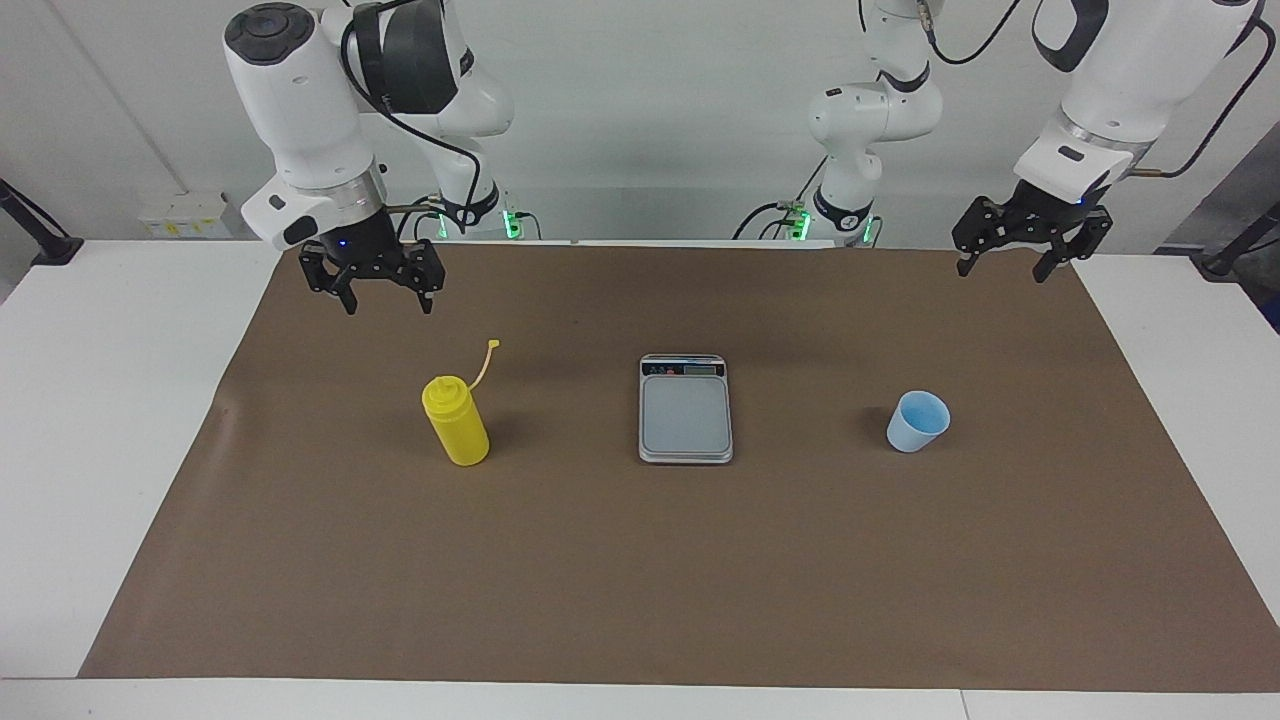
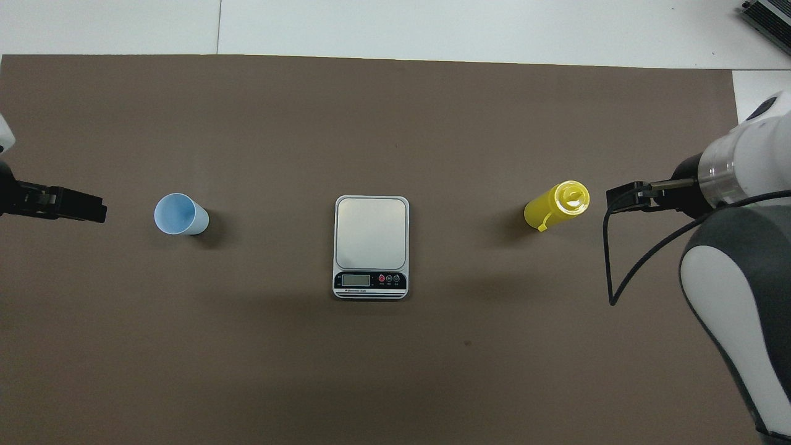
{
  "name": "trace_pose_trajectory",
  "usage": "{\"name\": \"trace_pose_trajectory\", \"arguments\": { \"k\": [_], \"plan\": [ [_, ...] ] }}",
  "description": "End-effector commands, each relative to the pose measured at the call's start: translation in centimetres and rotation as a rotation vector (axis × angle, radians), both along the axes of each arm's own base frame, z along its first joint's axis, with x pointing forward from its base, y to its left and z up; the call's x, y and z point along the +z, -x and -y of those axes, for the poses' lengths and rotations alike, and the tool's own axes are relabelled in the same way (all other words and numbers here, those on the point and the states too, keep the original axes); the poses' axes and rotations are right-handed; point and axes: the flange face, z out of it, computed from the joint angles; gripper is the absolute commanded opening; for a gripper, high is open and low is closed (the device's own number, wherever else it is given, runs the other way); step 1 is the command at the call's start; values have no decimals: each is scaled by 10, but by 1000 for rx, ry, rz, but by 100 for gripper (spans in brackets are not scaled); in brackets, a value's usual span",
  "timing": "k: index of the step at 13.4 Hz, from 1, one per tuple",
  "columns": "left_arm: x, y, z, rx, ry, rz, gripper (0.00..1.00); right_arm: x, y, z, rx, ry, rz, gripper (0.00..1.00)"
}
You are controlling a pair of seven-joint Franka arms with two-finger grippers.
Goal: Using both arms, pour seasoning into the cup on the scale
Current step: 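Reach the left gripper to the light-blue cup and grasp it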
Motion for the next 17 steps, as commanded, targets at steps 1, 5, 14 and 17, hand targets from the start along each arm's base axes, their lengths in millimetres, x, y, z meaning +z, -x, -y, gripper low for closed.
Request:
{"name": "trace_pose_trajectory", "arguments": {
  "k": [1,5,14,17],
  "plan": [
    [-5,0,3,-1,-4,10,100,1,4,4,11,-13,9,100],
    [-26,2,-1,19,-5,52,100,1,4,4,11,-13,9,100],
    [-168,-36,-31,250,22,63,100,1,4,4,11,-13,9,100],
    [-205,-35,-32,293,33,104,100,1,4,4,11,-13,9,100]
  ]
}}
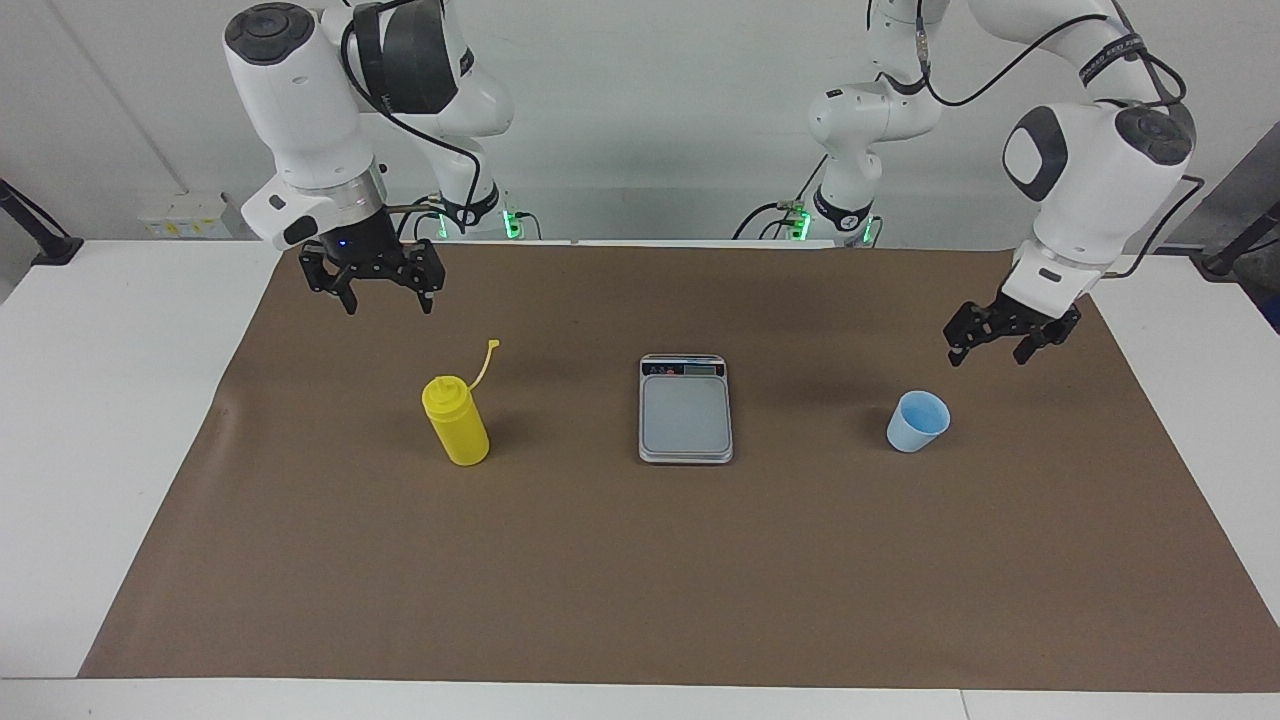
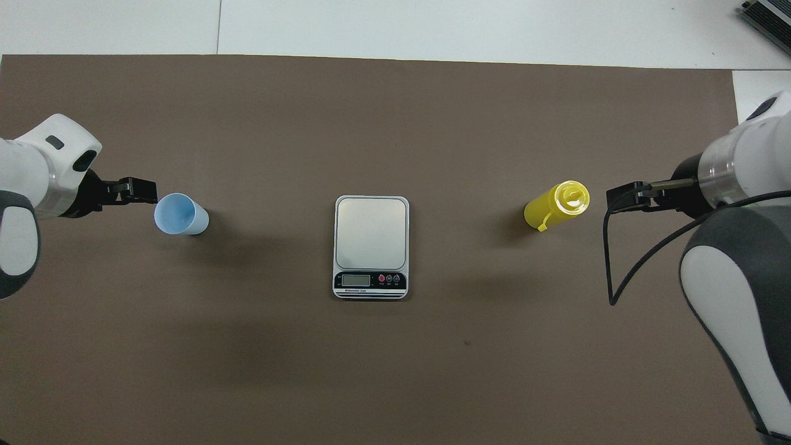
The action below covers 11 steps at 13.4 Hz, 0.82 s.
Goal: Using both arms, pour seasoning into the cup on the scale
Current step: 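Reach the left gripper to the light-blue cup and grasp it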
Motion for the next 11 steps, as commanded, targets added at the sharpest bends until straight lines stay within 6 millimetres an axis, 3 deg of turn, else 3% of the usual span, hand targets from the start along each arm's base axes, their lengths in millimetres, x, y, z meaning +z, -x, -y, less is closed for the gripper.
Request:
{"name": "trace_pose_trajectory", "arguments": {
  "k": [1,6,11],
  "plan": [
    [-27,4,-1,49,5,10,100,1,4,4,11,-13,9,100],
    [-69,3,-1,110,16,-20,100,1,4,4,11,-13,9,100],
    [-94,11,0,139,19,-33,100,1,4,4,11,-13,9,100]
  ]
}}
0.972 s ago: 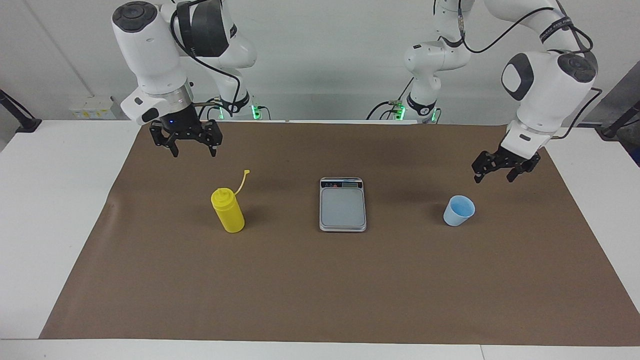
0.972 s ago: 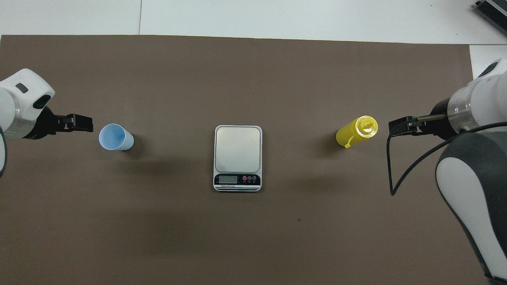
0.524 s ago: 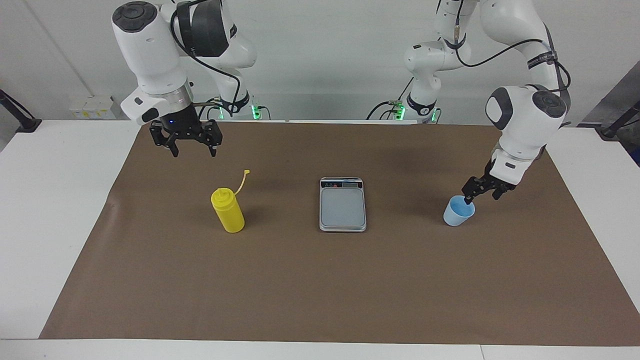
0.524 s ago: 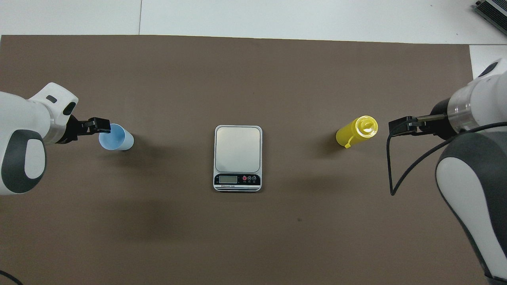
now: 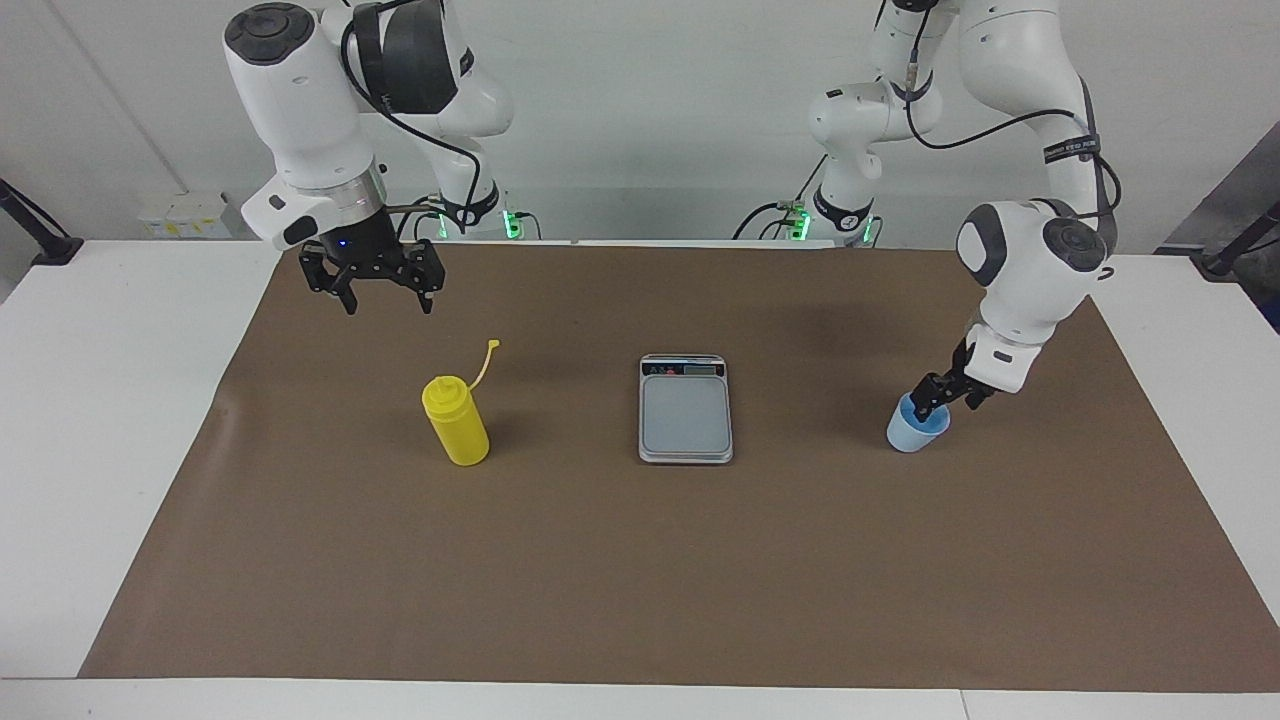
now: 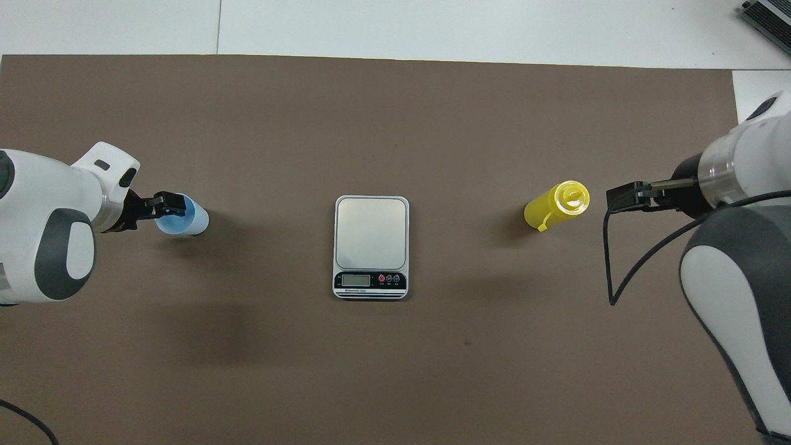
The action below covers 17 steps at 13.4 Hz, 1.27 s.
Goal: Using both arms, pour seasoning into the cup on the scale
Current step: 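Carry the blue cup with the left gripper over the scale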
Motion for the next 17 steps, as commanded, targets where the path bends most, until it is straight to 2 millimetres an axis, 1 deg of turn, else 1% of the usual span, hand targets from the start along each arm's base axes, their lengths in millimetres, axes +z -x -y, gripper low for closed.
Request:
{"name": "trace_pose_trajectory", "arguments": {
  "k": [1,2,3,6,7,8,10,11,13,14,15,16,17],
  "plan": [
    [-16,6,1,19,0,14,100,1,4,4,11,-13,9,100],
    [-18,5,2,18,1,12,100,1,4,4,11,-13,9,100],
    [-19,5,4,15,1,14,93,1,4,4,11,-13,9,100],
    [-20,5,6,10,1,12,31,1,4,4,11,-13,9,100],
    [-20,5,6,7,1,12,2,1,4,4,11,-13,9,100],
    [-20,5,7,4,1,11,0,1,4,4,11,-13,9,100],
    [-19,5,5,1,0,7,0,1,4,4,11,-13,9,100],
    [-15,3,5,1,0,7,0,1,4,4,11,-13,9,100],
    [-1,-9,8,-5,2,14,0,1,4,4,11,-13,9,100],
    [10,-12,9,-7,0,7,0,1,4,4,11,-13,9,100],
    [28,-18,9,-6,0,7,0,1,4,4,11,-13,9,100],
    [50,-23,12,-11,0,-9,0,1,4,4,11,-13,9,100],
    [75,-27,24,-26,2,-38,0,1,4,4,11,-13,9,100]
  ]
}}
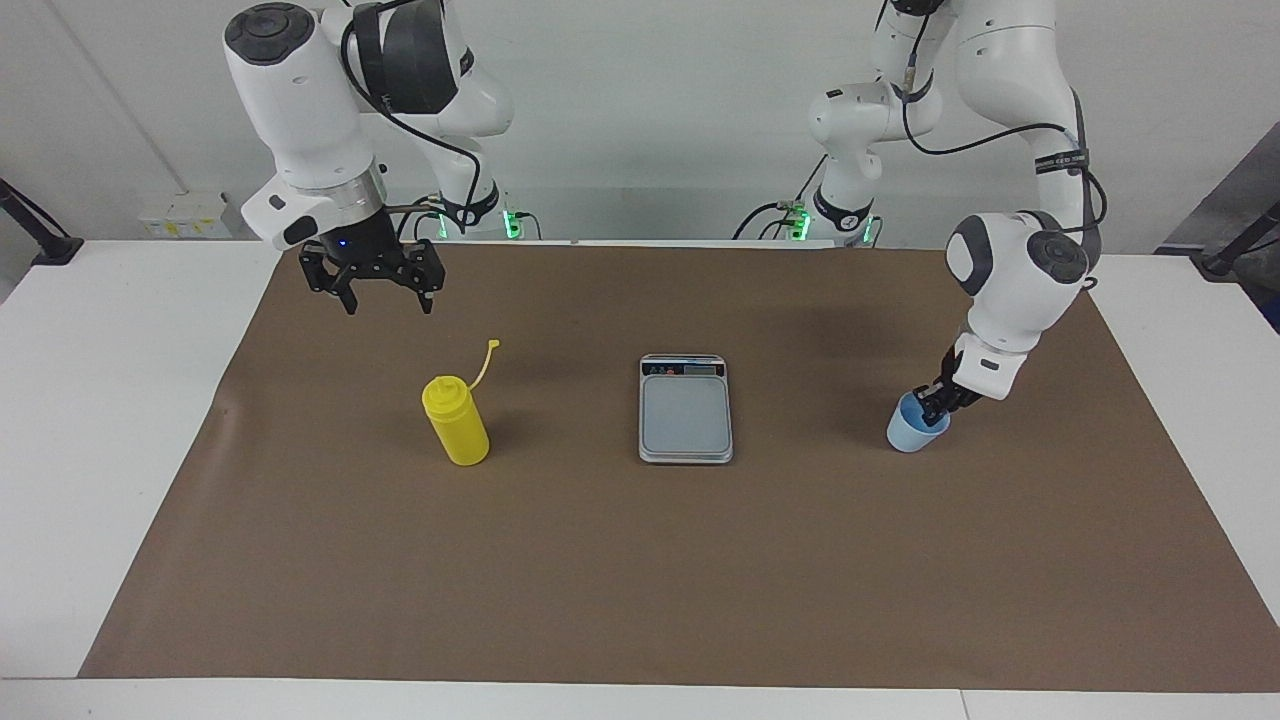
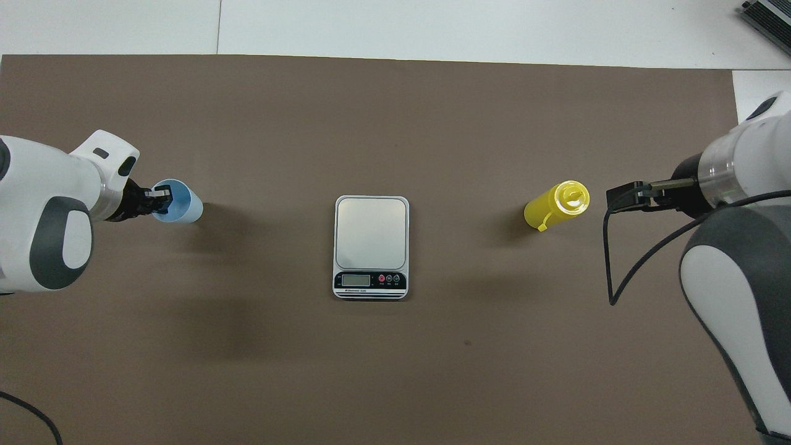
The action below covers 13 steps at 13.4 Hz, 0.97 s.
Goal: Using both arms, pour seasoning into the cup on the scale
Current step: 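Carry the blue cup with the left gripper over the scale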
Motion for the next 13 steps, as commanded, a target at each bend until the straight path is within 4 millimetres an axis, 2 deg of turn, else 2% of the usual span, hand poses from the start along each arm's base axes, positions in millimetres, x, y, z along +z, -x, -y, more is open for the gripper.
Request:
{"name": "trace_pose_trajectory", "arguments": {
  "k": [1,2,3,6,8,10,13],
  "plan": [
    [64,-11,31,-18,-1,-49,0,1,4,4,11,-13,9,100],
    [77,-12,54,-14,1,-48,0,1,5,4,11,-13,11,100],
    [81,-10,77,-21,1,-43,0,1,4,4,11,-13,9,100],
    [87,0,152,-39,15,-9,0,1,4,4,11,-13,9,100],
    [86,14,205,-52,35,28,0,1,4,4,11,-13,9,100],
    [88,24,237,-46,56,54,0,1,4,4,11,-13,9,100],
    [78,39,276,-78,68,53,0,1,4,4,11,-13,9,100]
  ]
}}
